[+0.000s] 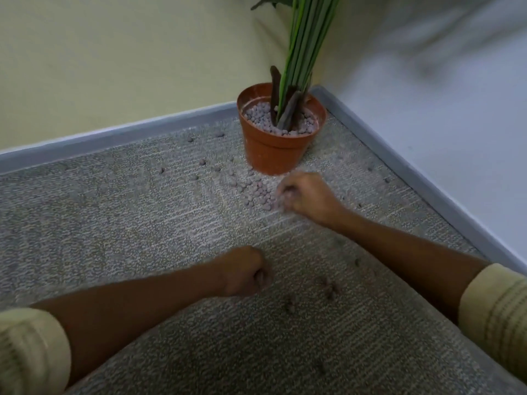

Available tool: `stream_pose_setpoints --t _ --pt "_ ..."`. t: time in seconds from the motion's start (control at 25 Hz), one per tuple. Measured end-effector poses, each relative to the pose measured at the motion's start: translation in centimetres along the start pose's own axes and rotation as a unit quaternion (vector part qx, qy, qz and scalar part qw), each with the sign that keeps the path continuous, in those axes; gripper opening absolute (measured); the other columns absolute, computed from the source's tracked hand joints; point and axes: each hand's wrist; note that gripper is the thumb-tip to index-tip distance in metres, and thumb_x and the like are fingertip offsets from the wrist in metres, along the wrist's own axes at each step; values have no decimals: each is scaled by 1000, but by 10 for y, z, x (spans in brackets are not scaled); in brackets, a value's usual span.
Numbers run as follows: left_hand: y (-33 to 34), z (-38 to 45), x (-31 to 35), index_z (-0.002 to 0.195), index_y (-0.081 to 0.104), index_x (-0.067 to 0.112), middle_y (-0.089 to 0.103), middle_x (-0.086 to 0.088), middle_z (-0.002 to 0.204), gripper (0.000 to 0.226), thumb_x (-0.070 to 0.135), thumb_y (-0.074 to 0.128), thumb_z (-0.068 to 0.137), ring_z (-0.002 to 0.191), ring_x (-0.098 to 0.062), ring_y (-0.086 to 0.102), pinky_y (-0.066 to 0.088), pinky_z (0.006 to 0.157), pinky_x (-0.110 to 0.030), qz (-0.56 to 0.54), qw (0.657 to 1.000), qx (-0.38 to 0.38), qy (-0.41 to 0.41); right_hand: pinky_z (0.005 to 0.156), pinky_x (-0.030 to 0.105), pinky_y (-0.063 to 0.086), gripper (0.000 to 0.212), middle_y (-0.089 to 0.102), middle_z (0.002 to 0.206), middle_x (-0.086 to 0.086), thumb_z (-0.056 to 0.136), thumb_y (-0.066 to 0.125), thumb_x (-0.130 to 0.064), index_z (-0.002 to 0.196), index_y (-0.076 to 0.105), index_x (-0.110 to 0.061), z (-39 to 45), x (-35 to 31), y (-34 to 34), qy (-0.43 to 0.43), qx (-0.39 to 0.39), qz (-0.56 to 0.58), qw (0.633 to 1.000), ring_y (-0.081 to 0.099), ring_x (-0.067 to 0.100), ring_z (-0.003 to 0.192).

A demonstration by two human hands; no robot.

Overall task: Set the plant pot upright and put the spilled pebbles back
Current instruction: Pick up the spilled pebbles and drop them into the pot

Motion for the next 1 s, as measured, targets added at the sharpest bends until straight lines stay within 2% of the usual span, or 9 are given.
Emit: stream_pose_setpoints --t 0.12,0.2,0.32,0.4,0.48,0.6,0.8,0.88,1.0 --pt "12 14 10 123 57 18 57 -6 122 42 12 58 81 111 -21 55 40 90 -25 -10 1000 23 19 69 3 47 16 64 98 2 83 61 -1 93 71 -8 52 -1 -41 26 147 14 989 58 6 74" --pt "21 17 17 125 55 19 50 -9 126 46 12 59 81 114 -24 51 39 92 -29 -19 999 12 28 66 -1 42 17 64 101 3 83 61 -1 94 71 -9 82 -1 -55 48 203 13 978 56 5 75" --pt "32 15 26 114 62 19 49 -8 122 37 11 65 78 110 -24 52 40 85 -26 -64 997 7 36 81 21 54 20 66 110 9 83 61 0 98 69 -11 104 4 -57 66 206 1 976 63 15 90" --pt "35 15 28 114 63 17 49 -9 124 38 10 69 77 106 -23 53 39 83 -24 -76 997 -3 25 82 21 54 27 63 117 10 82 62 3 104 66 -11 104 7 -55 68 195 -2 978 61 16 96" --pt "34 18 29 111 66 15 51 -11 123 38 9 72 74 86 -12 56 40 77 -23 -107 994 -9 8 84 20 51 30 60 120 10 79 62 4 105 66 -11 95 10 -54 56 203 -12 978 58 15 97" --pt "31 18 32 106 69 13 55 -12 119 35 11 75 72 73 -3 44 44 78 -23 -140 990 1 -4 75 16 49 20 60 105 4 80 63 0 96 68 -10 62 14 -47 31 205 14 978 55 9 81" --pt "35 17 44 115 66 15 64 -11 114 46 18 79 71 99 -21 60 42 83 -22 -130 991 -9 0 61 2 39 10 63 75 -7 82 63 -8 78 70 -13 -38 20 -14 17 74 38 996 55 -4 63" --pt "39 19 47 117 65 17 63 -11 115 48 19 78 71 101 -23 60 43 86 -24 -108 994 -31 16 60 -2 36 5 62 68 -11 80 69 -13 76 71 -16 -85 22 -3 18 -38 32 999 52 -11 58" --pt "40 23 48 105 71 16 62 -11 112 32 20 75 73 101 -25 60 45 82 -29 -69 997 -34 25 62 3 38 4 71 74 -4 76 69 -15 77 73 -15 -148 22 10 27 -241 -4 970 60 -2 62"
Point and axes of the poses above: each hand's wrist, its own z-axis towards the middle knuckle, its own y-axis out of the palm, x = y × z
